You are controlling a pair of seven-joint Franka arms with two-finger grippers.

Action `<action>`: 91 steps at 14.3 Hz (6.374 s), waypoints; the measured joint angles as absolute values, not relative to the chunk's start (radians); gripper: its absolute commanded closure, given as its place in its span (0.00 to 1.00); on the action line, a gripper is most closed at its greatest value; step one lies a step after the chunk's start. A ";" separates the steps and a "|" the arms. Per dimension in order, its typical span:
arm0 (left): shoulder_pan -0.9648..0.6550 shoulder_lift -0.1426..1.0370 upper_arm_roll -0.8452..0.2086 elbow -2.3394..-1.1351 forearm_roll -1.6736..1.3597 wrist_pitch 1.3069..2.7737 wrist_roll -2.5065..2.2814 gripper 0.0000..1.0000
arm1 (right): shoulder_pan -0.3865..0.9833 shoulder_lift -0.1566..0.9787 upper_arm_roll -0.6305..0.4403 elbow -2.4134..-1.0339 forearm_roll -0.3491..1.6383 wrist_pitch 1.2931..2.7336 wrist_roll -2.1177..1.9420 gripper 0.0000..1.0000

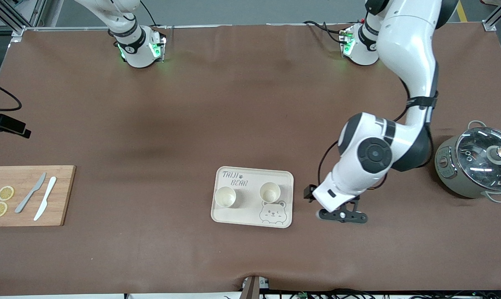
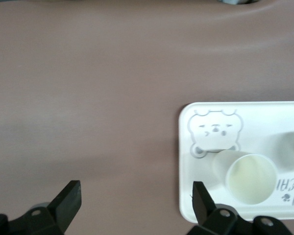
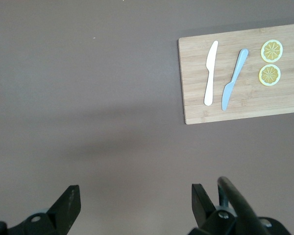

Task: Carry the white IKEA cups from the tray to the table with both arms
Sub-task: 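Lower the left gripper onto a white cup and close it, then reach the right gripper to the other cup while the left gripper holds, then lower the right gripper around the second white cup and close it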

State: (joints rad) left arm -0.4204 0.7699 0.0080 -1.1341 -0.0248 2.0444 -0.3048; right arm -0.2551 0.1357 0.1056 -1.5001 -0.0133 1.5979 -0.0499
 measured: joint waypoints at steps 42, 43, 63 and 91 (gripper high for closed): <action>-0.588 0.944 0.029 -1.217 0.068 2.378 -0.648 1.00 | -0.010 0.239 0.135 -1.382 -0.009 1.646 0.363 0.00; -0.588 0.944 0.029 -1.218 0.068 2.378 -0.648 1.00 | 0.019 0.266 0.135 -1.370 -0.009 1.675 0.412 0.00; -0.082 0.452 -0.219 -1.908 0.070 2.566 -0.155 1.00 | 0.388 0.735 0.126 -1.199 -0.030 2.069 0.828 0.00; 0.115 0.489 -0.339 -2.037 0.113 2.735 0.000 1.00 | 0.450 0.942 0.109 -1.197 -0.141 2.290 0.891 0.00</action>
